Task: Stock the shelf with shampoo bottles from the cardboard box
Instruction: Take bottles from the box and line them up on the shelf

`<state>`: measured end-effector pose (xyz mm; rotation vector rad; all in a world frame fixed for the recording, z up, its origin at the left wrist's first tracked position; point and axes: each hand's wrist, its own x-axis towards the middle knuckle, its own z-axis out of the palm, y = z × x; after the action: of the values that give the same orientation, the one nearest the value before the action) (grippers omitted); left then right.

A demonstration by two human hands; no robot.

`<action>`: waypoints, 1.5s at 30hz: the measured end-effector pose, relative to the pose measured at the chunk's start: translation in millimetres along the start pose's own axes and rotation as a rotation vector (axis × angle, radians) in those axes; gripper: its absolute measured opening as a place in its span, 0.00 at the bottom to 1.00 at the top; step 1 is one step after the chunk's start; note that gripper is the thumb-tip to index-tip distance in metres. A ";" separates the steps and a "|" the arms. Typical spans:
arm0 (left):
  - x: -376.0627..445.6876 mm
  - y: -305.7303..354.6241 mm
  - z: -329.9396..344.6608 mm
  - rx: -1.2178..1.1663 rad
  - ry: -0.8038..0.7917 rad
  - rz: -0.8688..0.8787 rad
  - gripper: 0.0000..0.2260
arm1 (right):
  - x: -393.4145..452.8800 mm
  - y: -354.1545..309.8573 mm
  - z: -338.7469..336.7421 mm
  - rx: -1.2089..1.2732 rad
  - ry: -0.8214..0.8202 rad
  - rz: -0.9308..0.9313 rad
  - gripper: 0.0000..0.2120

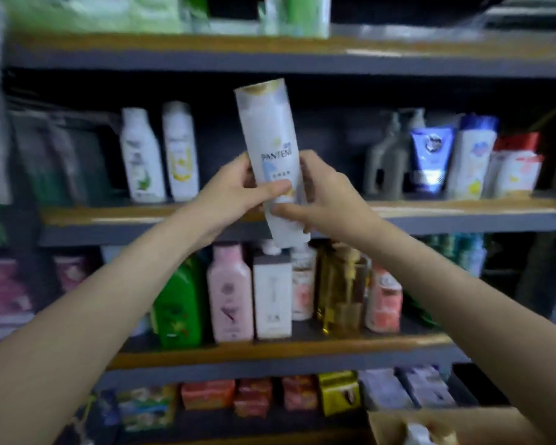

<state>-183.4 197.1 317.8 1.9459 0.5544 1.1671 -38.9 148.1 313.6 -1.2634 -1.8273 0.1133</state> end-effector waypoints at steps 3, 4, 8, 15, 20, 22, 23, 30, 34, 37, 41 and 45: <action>13.3 23.6 -35.9 0.221 0.033 0.123 0.18 | 40.4 -22.9 22.8 -0.007 0.191 -0.121 0.24; 16.4 29.3 -47.0 0.296 0.053 0.148 0.18 | 52.7 -27.4 28.9 -0.009 0.228 -0.161 0.24; 18.1 27.6 -97.3 0.503 0.175 0.109 0.17 | 95.3 -28.2 52.4 -0.097 0.160 -0.291 0.21; 6.7 -10.8 -177.1 0.475 0.449 -0.178 0.08 | 149.5 -22.2 93.5 0.080 -0.133 0.033 0.26; 15.2 -31.3 -191.0 0.524 0.425 -0.265 0.08 | 177.2 -22.0 133.3 0.346 -0.196 0.302 0.26; 20.4 -37.9 -193.9 0.571 0.397 -0.267 0.08 | 183.2 -20.7 140.6 0.391 -0.183 0.341 0.26; 22.8 -40.3 -194.1 0.596 0.381 -0.268 0.07 | 184.9 -20.2 141.1 0.406 -0.191 0.363 0.26; 47.6 -52.5 -187.5 0.643 0.299 -0.323 0.11 | 188.6 -23.0 144.9 0.357 -0.225 0.396 0.22; 58.7 -56.7 -176.7 0.691 0.278 -0.348 0.15 | 192.4 -25.7 149.7 0.296 -0.214 0.395 0.25; 63.5 -59.6 -173.3 0.728 0.311 -0.352 0.16 | 194.7 -26.8 151.1 0.249 -0.191 0.370 0.26; 63.8 -63.7 -171.9 0.725 0.324 -0.359 0.16 | 195.9 -28.0 154.0 0.192 -0.184 0.347 0.27; 58.6 -63.4 -171.1 0.722 0.334 -0.367 0.16 | 196.3 -27.6 156.5 0.131 -0.193 0.348 0.30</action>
<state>-303.4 344.1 344.4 2.0815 1.6175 1.1440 -185.3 350.2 352.3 -1.5066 -1.7092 0.5545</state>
